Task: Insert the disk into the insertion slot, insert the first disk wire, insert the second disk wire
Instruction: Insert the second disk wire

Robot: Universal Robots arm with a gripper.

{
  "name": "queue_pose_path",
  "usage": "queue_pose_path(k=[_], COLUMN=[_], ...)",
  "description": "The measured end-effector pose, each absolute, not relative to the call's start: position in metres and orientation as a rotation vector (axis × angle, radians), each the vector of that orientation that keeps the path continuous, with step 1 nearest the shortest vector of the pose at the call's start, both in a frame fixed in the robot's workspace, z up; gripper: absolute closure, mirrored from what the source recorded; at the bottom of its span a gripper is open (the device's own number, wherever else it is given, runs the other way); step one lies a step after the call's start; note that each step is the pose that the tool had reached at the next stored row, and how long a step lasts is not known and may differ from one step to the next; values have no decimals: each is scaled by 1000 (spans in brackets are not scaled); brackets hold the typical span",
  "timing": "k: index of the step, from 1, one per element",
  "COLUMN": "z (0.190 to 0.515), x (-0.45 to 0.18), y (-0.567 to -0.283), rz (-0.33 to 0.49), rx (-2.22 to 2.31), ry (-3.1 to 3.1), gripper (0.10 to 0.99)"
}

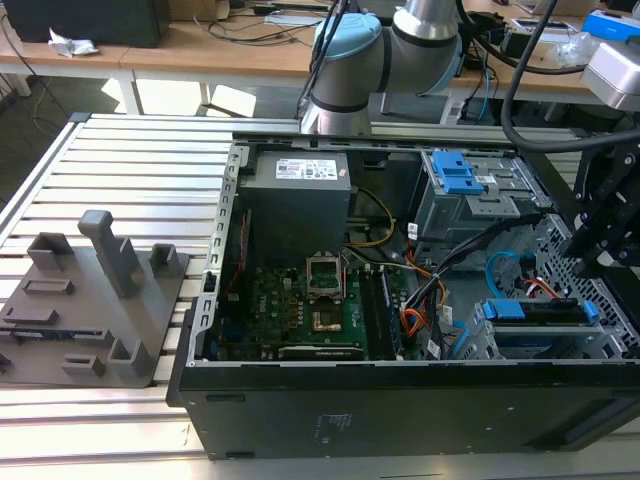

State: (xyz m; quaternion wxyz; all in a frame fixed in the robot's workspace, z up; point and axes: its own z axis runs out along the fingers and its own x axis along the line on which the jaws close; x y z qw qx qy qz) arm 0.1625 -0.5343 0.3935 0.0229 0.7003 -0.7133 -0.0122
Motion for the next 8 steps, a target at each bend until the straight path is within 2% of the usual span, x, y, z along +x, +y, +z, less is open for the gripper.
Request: queue_pose_path(k=[4, 8], z=[393, 388], x=[163, 155], y=[-520, -518], rz=[-38, -38], rx=[2169, 2199], ry=[-2209, -2179], gripper=[784, 784])
